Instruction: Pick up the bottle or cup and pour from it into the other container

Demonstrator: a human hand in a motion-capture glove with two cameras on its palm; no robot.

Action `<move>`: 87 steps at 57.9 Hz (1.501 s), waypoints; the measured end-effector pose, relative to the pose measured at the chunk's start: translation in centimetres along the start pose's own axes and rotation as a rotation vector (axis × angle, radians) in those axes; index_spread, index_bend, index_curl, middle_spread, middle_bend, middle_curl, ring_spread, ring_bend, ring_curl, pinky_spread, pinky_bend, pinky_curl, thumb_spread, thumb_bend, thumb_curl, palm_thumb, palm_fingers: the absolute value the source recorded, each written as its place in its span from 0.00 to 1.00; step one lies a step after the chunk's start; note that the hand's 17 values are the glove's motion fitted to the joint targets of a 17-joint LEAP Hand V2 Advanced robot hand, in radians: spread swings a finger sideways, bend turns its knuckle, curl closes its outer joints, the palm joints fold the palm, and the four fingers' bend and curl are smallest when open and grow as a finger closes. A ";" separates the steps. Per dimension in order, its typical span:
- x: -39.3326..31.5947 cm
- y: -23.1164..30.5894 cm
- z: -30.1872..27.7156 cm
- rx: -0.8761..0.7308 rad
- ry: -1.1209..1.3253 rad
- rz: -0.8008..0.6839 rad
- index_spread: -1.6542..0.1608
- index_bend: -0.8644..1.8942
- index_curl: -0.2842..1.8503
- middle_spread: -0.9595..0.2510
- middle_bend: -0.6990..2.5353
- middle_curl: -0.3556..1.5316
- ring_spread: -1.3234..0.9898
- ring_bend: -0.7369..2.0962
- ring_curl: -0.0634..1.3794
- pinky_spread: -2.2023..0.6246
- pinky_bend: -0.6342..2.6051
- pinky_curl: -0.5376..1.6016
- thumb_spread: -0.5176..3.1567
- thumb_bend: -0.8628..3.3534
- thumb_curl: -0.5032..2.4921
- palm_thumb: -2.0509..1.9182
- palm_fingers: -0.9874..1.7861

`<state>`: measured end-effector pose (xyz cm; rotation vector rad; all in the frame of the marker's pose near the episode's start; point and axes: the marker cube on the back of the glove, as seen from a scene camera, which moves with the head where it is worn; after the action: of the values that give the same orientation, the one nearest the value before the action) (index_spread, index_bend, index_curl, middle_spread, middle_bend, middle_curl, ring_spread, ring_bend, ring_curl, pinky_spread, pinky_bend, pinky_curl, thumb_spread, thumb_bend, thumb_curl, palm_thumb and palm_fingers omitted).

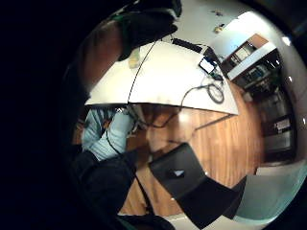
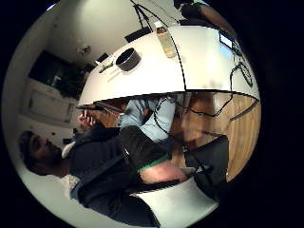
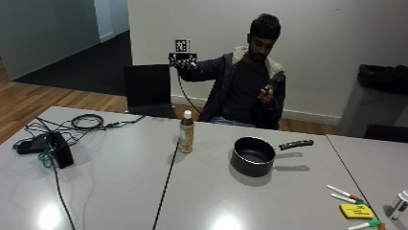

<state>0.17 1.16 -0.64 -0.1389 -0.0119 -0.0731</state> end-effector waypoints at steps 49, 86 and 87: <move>6.3 -21.2 20.8 -0.185 -0.389 0.450 0.77 0.36 0.24 0.92 0.28 0.34 0.68 0.33 0.16 0.90 0.39 0.38 0.36 0.20 0.28 0.59 0.36; 3.8 -35.7 30.9 0.287 -1.191 0.495 0.76 0.37 0.23 0.76 0.32 0.37 0.61 0.43 0.24 0.89 0.39 0.36 0.33 0.21 0.31 0.69 0.59; 3.8 -35.8 30.9 0.282 -1.201 0.493 0.75 0.38 0.24 0.73 0.32 0.37 0.59 0.44 0.25 0.88 0.38 0.36 0.33 0.21 0.31 0.71 0.64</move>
<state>1.09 -30.14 34.98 0.1166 -1.1782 0.5126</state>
